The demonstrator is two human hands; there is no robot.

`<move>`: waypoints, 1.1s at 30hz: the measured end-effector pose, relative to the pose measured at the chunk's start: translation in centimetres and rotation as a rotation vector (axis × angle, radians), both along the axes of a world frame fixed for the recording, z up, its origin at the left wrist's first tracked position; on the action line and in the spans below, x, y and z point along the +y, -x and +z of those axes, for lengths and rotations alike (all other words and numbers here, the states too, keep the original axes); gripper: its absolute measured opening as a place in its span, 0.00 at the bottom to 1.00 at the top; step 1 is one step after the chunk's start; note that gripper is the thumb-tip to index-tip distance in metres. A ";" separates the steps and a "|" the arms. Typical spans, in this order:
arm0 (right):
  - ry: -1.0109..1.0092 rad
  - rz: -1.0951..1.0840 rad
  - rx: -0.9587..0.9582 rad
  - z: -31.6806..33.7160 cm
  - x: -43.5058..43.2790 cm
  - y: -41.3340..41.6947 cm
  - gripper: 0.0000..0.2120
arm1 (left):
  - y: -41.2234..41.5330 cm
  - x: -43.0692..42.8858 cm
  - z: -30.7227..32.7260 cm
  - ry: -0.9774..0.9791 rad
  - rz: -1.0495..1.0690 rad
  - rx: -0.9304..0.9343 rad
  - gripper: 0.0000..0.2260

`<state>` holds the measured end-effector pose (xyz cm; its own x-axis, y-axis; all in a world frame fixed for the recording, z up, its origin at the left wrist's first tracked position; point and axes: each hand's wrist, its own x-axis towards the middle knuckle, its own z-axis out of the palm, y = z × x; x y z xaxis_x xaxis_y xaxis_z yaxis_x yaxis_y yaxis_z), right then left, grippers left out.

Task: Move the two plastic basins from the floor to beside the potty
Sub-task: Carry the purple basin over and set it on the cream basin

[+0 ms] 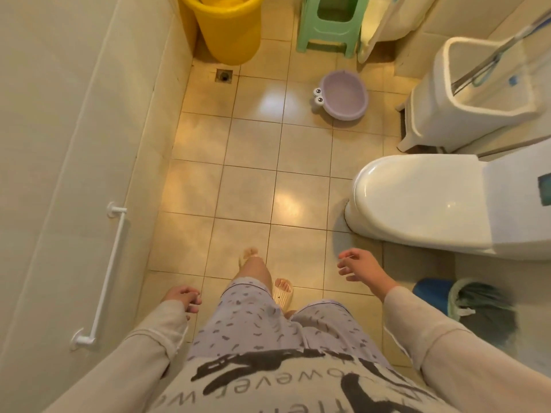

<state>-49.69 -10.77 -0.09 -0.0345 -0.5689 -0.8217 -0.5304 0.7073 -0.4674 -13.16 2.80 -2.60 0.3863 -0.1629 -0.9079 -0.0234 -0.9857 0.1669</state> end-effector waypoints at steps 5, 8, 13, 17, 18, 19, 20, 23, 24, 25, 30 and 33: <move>-0.035 -0.026 0.020 -0.7 -4.7 -1.1 0.10 | -1.7 -8.1 -0.7 -0.007 -0.058 0.008 0.10; -0.081 -0.102 0.049 -1.2 -6.7 -1.6 0.08 | -2.9 -14.2 -0.8 -0.003 -0.091 -0.001 0.13; -0.139 -0.417 0.062 -1.8 -9.9 -1.2 0.05 | -4.3 -26.3 0.9 0.065 -0.165 0.012 0.10; -0.187 -0.516 0.087 -2.1 -12.4 -0.8 0.03 | -4.4 -35.9 2.9 0.176 -0.205 0.076 0.06; -0.187 -0.525 0.088 -2.3 -13.2 -0.8 0.04 | -4.5 -38.1 3.3 0.200 -0.205 0.093 0.06; -0.186 -0.532 0.093 -2.4 -14.0 -0.8 0.05 | -4.5 -40.1 3.6 0.216 -0.206 0.102 0.06; -0.186 -0.535 0.099 -2.6 -15.0 -0.9 0.05 | -4.5 -41.8 3.8 0.226 -0.208 0.105 0.06; -0.190 -0.529 0.113 -3.1 -18.8 -1.4 0.04 | -4.4 -45.5 4.0 0.221 -0.212 0.114 0.07; -0.190 -0.524 0.116 -3.3 -20.4 -1.6 0.05 | -4.4 -46.5 3.9 0.206 -0.213 0.116 0.07; -0.188 -0.509 0.117 -3.4 -22.1 -1.7 0.05 | -4.4 -47.3 3.7 0.190 -0.220 0.115 0.08; -0.143 -0.413 0.078 -3.3 -32.4 -1.7 0.06 | -5.2 -50.7 2.1 0.111 -0.222 0.051 0.12; -0.107 -0.378 0.068 -2.6 -39.0 -1.3 0.07 | -5.4 -52.3 1.5 0.056 -0.165 0.015 0.13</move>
